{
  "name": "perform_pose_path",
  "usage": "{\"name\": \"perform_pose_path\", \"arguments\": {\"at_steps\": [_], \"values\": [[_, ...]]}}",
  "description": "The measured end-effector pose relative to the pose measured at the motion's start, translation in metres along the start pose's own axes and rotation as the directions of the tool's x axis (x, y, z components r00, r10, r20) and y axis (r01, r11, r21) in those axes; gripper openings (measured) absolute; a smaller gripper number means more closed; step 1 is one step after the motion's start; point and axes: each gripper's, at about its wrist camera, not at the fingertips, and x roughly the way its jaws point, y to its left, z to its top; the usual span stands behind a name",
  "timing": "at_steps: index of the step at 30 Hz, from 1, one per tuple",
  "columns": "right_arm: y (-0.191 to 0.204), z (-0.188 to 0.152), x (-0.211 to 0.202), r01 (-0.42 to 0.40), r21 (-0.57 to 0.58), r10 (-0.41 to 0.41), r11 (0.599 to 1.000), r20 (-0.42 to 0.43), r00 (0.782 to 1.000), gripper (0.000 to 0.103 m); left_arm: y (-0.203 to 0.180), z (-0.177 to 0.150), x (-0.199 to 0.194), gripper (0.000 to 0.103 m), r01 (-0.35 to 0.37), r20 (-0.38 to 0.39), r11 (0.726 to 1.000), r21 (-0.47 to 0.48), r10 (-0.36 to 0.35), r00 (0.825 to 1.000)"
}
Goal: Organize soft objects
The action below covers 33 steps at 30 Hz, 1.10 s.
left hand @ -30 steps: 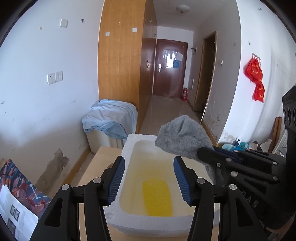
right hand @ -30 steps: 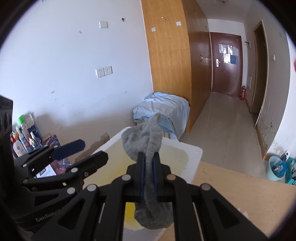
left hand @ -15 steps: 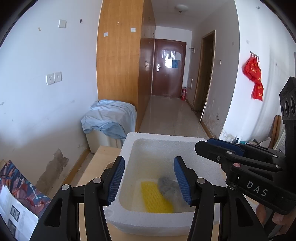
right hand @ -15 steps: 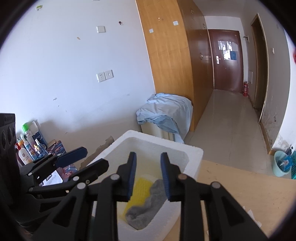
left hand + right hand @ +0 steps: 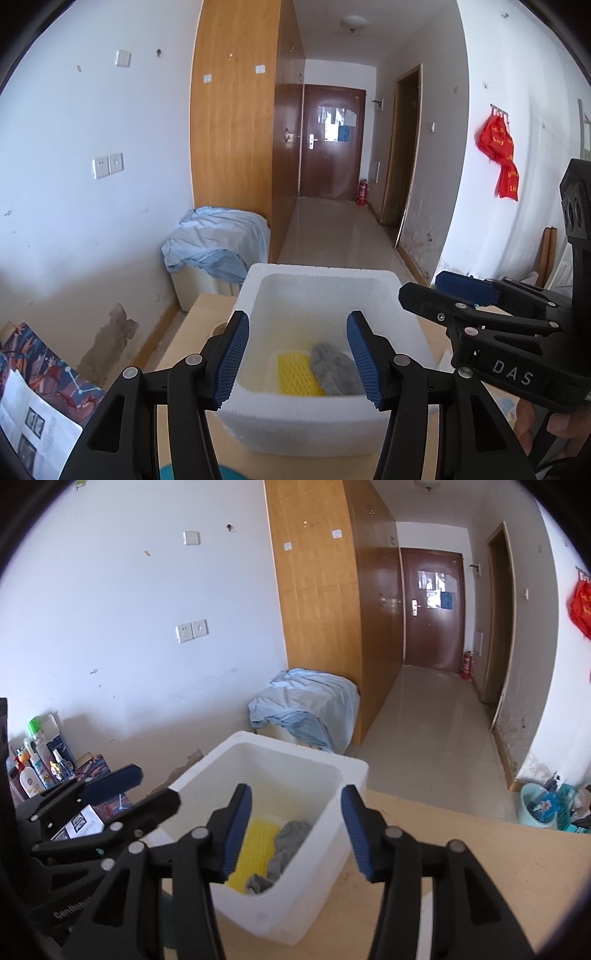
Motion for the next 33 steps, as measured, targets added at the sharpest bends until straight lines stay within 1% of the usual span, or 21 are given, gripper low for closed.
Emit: {"name": "perform_pose_path", "arguments": {"at_steps": [2, 5, 7, 8, 9, 10, 14, 17, 19, 21, 26, 28, 30, 33], "values": [[0.000, -0.003, -0.009, 0.013, 0.007, -0.013, 1.000, 0.005, 1.000, 0.068, -0.001, -0.002, -0.009, 0.057, 0.000, 0.005, 1.000, -0.003, 0.000, 1.000], [0.001, -0.011, -0.025, 0.039, 0.008, -0.039, 0.999, 0.015, 0.999, 0.071, -0.002, -0.007, -0.027, 0.057, 0.009, 0.018, 1.000, -0.002, -0.009, 1.000], [0.001, -0.017, -0.035, 0.044, 0.013, -0.045, 0.999, 0.017, 0.999, 0.076, -0.005, -0.011, -0.039, 0.057, 0.015, 0.024, 1.000, 0.004, -0.015, 1.000], [0.001, -0.018, -0.038, 0.047, 0.014, -0.047, 0.999, 0.017, 0.999, 0.078, -0.006, -0.013, -0.044, 0.061, 0.018, 0.025, 1.000, 0.007, -0.018, 1.000], [0.002, -0.022, -0.043, 0.052, 0.015, -0.053, 0.999, 0.019, 0.998, 0.079, -0.008, -0.016, -0.051, 0.065, 0.020, 0.029, 1.000, 0.012, -0.020, 0.999], [0.002, -0.024, -0.046, 0.054, 0.018, -0.054, 0.998, 0.023, 0.998, 0.079, -0.009, -0.019, -0.056, 0.065, 0.020, 0.034, 1.000, 0.016, -0.020, 0.999], [0.005, -0.034, -0.063, 0.056, 0.027, -0.057, 0.998, 0.029, 0.998, 0.080, -0.017, -0.028, -0.077, 0.066, 0.031, 0.041, 0.999, 0.028, -0.032, 0.999], [0.009, -0.042, -0.074, 0.056, 0.026, -0.057, 0.998, 0.031, 0.998, 0.085, -0.021, -0.035, -0.089, 0.067, 0.037, 0.042, 0.999, 0.035, -0.038, 0.998], [0.011, -0.047, -0.081, 0.053, 0.032, -0.054, 0.998, 0.034, 0.998, 0.085, -0.025, -0.041, -0.097, 0.068, 0.045, 0.045, 0.998, 0.043, -0.047, 0.998], [0.011, -0.053, -0.090, 0.060, 0.032, -0.062, 0.998, 0.040, 0.997, 0.087, -0.030, -0.047, -0.107, 0.071, 0.055, 0.050, 0.997, 0.046, -0.057, 0.997], [0.016, -0.068, -0.113, 0.087, 0.037, -0.089, 0.996, 0.062, 0.994, 0.090, -0.039, -0.064, -0.127, 0.072, 0.073, 0.055, 0.996, 0.059, -0.076, 0.996], [0.017, -0.076, -0.121, 0.095, 0.039, -0.097, 0.995, 0.070, 0.993, 0.091, -0.043, -0.070, -0.135, 0.076, 0.077, 0.058, 0.995, 0.065, -0.080, 0.995], [0.018, -0.083, -0.128, 0.103, 0.043, -0.106, 0.994, 0.076, 0.991, 0.091, -0.048, -0.077, -0.143, 0.082, 0.079, 0.065, 0.994, 0.071, -0.084, 0.994], [0.021, -0.094, -0.139, 0.127, 0.048, -0.131, 0.991, 0.081, 0.988, 0.091, -0.054, -0.087, -0.153, 0.083, 0.093, 0.069, 0.993, 0.075, -0.098, 0.993]]}}
